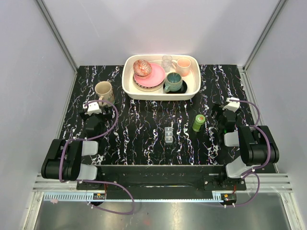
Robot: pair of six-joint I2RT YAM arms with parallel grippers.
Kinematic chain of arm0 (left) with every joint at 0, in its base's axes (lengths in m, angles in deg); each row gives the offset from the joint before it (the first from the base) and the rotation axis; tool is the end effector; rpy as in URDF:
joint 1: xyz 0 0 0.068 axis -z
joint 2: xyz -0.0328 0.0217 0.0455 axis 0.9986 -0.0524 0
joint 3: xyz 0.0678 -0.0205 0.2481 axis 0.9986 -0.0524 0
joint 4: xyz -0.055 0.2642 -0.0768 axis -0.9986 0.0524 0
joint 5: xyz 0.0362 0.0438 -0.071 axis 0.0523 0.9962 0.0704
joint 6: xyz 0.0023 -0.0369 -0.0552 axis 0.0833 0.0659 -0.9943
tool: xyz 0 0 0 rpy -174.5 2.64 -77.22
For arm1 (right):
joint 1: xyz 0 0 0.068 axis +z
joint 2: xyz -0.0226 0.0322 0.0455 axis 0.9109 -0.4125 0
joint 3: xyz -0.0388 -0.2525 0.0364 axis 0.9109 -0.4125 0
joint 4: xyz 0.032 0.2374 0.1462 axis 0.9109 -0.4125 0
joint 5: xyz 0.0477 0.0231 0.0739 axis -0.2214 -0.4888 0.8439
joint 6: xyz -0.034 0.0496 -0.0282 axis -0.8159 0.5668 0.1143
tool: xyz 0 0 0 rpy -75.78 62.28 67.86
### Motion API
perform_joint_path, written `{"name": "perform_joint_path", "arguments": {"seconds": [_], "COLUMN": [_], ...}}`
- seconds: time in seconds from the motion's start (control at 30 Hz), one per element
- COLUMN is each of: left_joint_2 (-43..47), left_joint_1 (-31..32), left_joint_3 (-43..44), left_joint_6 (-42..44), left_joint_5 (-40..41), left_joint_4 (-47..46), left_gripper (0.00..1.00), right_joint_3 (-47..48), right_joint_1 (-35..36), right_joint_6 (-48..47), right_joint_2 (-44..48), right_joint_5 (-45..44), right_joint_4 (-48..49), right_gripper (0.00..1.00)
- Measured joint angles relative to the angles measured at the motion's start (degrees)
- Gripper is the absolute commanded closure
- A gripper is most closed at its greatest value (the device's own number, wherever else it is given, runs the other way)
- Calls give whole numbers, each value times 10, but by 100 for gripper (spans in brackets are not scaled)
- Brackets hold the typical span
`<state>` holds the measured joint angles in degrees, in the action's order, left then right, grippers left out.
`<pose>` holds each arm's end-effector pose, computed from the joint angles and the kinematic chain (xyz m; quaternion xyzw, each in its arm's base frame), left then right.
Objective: Sort the pills into containers
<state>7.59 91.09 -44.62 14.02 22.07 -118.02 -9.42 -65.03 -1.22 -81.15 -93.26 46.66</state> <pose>0.2568 -0.0025 0.1280 -0.0882 0.7305 0.0776 0.6728 0.2844 -0.0111 0.1065 0.1059 0.7645 -0.0815 0.6306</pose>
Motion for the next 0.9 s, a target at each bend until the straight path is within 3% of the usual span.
{"name": "perform_joint_path", "arguments": {"seconds": [0.53,0.7,0.9], "left_joint_2": [5,79,147], "left_joint_1": [8,59,63], "left_joint_3": [0,58,187], "left_joint_6": [3,-13,-82], "left_joint_5": [13,84,112], "left_joint_4": [9,173,365], "left_gripper": [1,1,1], "right_joint_3": [0,37,132], "right_joint_1": [0,0,0], "right_joint_6": [1,14,64], "right_joint_2": [1,54,147], "right_joint_5": [-7,-50,-97], "right_joint_4": [-2,-101,-244], "right_gripper": [0,0,0]}}
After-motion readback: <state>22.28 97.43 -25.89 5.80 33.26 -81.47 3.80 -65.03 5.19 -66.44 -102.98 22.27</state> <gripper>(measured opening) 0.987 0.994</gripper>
